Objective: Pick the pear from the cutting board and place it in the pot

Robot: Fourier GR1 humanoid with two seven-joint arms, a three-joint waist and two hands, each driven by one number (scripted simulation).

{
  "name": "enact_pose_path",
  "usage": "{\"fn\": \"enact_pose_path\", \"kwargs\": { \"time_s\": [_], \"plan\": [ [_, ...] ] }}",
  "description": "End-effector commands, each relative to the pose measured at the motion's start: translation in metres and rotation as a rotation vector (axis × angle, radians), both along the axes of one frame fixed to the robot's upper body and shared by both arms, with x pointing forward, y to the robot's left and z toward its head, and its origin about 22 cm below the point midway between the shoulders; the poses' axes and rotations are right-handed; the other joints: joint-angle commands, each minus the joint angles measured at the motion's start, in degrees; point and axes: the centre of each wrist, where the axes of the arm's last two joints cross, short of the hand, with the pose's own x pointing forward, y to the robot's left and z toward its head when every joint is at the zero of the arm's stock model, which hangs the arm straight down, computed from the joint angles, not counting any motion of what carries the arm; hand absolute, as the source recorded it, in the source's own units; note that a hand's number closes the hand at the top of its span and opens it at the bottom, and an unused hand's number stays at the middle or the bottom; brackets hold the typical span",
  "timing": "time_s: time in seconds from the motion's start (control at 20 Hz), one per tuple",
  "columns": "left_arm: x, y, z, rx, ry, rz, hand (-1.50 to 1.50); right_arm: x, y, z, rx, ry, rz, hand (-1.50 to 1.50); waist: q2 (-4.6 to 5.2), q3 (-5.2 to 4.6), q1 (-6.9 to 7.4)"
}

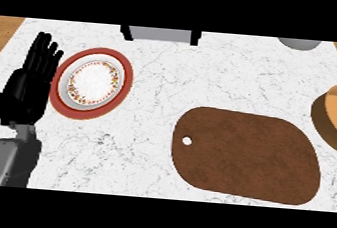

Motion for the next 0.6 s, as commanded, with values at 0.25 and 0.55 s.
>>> {"fn": "enact_pose_path", "kwargs": {
  "time_s": [0.25,0.55],
  "plan": [
    [-0.005,-0.011,0.003,-0.005,-0.001,-0.01,0.0,0.004,-0.052,-0.048,0.113,0.134,-0.03,1.5,0.13,0.03,0.7],
    [0.009,-0.01,-0.004,0.005,-0.001,-0.003,0.0,-0.008,-0.069,-0.066,0.403,0.004,0.075,-1.5,0.07,0.04,-0.1]
  ]
}}
